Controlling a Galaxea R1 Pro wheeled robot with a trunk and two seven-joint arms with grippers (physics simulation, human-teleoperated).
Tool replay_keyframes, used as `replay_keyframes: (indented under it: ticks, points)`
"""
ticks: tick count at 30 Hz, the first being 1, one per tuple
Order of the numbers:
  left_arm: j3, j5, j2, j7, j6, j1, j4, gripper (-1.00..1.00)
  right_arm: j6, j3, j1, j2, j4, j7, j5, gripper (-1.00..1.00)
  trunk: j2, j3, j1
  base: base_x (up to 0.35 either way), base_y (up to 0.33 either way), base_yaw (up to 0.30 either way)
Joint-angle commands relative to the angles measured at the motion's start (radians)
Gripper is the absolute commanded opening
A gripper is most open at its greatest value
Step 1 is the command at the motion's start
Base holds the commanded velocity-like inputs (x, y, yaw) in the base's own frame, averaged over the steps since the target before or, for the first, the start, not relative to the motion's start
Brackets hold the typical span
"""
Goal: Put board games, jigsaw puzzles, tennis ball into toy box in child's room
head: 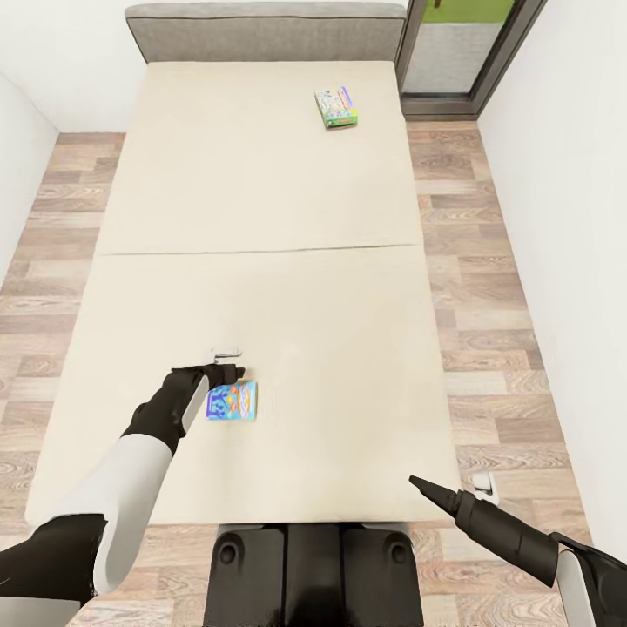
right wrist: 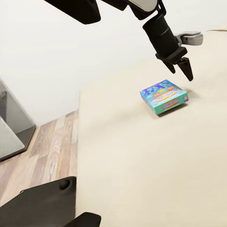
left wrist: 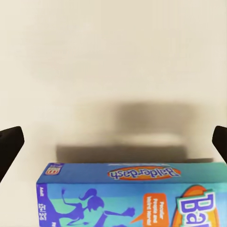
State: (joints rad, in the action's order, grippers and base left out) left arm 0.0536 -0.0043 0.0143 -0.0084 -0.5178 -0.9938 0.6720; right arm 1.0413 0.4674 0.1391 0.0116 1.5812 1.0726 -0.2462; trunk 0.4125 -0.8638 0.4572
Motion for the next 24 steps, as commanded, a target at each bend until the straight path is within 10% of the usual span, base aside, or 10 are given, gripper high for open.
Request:
replay_keyframes:
  ticks: [1, 24]
  points:
    - [0.004, 0.0, 0.001, -0.001, -0.005, 0.0, 0.001, 1.0, 0.003, 0.002, 0.001, 0.001, 0.0, 0.006, 0.004, 1.0, 0.002, -0.003, 0.0, 0.0, 0.0, 0.0]
    - [0.002, 0.0, 0.0, -0.002, 0.007, 0.0, 0.001, 1.0, 0.003, 0.002, 0.001, 0.002, 0.0, 0.006, 0.004, 1.0, 0.002, -0.04, 0.0, 0.0, 0.0, 0.0]
